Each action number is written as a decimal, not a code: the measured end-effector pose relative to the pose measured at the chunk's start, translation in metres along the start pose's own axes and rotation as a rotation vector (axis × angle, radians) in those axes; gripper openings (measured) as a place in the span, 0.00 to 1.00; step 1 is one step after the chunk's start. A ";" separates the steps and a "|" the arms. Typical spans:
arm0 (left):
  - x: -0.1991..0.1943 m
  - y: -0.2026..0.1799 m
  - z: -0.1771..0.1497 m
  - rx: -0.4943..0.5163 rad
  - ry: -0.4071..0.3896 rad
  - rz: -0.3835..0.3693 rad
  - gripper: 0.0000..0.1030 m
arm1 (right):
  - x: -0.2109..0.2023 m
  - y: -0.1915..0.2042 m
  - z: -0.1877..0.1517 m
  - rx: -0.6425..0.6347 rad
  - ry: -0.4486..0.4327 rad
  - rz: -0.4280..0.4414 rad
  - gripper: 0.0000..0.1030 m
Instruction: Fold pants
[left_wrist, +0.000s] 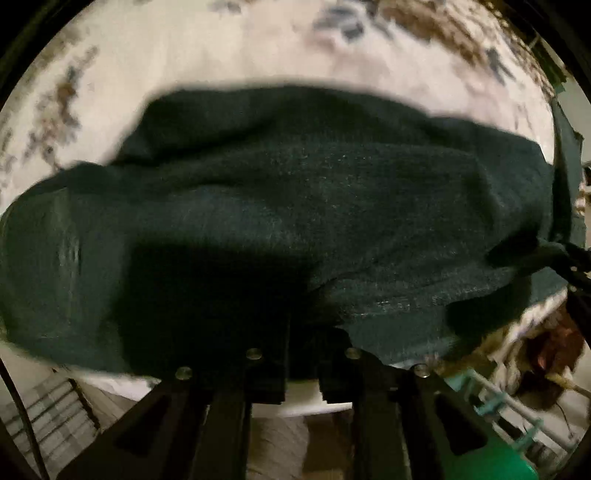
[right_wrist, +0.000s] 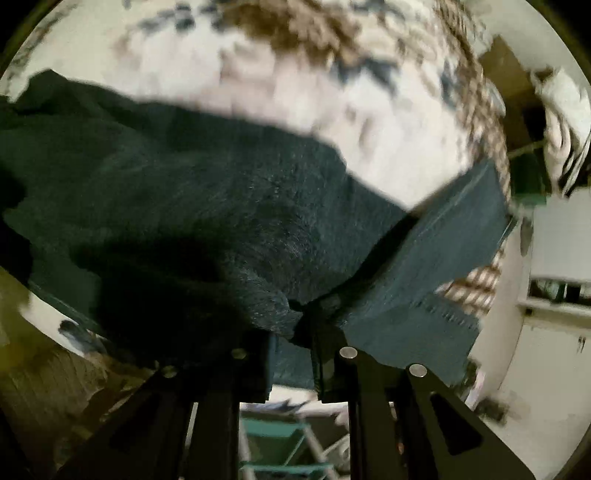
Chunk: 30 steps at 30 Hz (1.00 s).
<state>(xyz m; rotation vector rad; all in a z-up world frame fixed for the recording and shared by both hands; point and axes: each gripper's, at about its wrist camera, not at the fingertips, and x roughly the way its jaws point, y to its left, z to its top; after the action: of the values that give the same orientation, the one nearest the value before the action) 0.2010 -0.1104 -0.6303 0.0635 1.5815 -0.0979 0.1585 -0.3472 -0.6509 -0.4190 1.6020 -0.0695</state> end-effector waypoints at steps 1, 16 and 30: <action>-0.003 0.004 -0.001 -0.011 0.028 -0.032 0.20 | 0.004 -0.004 -0.001 0.049 0.040 0.056 0.30; -0.059 -0.024 0.077 -0.043 -0.233 0.198 0.94 | -0.018 -0.191 0.058 0.728 -0.085 0.159 0.88; -0.060 -0.104 0.114 0.019 -0.217 0.151 0.94 | 0.018 -0.268 0.027 0.956 -0.130 0.185 0.09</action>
<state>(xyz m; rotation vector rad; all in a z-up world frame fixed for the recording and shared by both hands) 0.3051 -0.2242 -0.5695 0.1810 1.3544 -0.0016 0.2441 -0.5963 -0.5912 0.4564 1.2959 -0.6224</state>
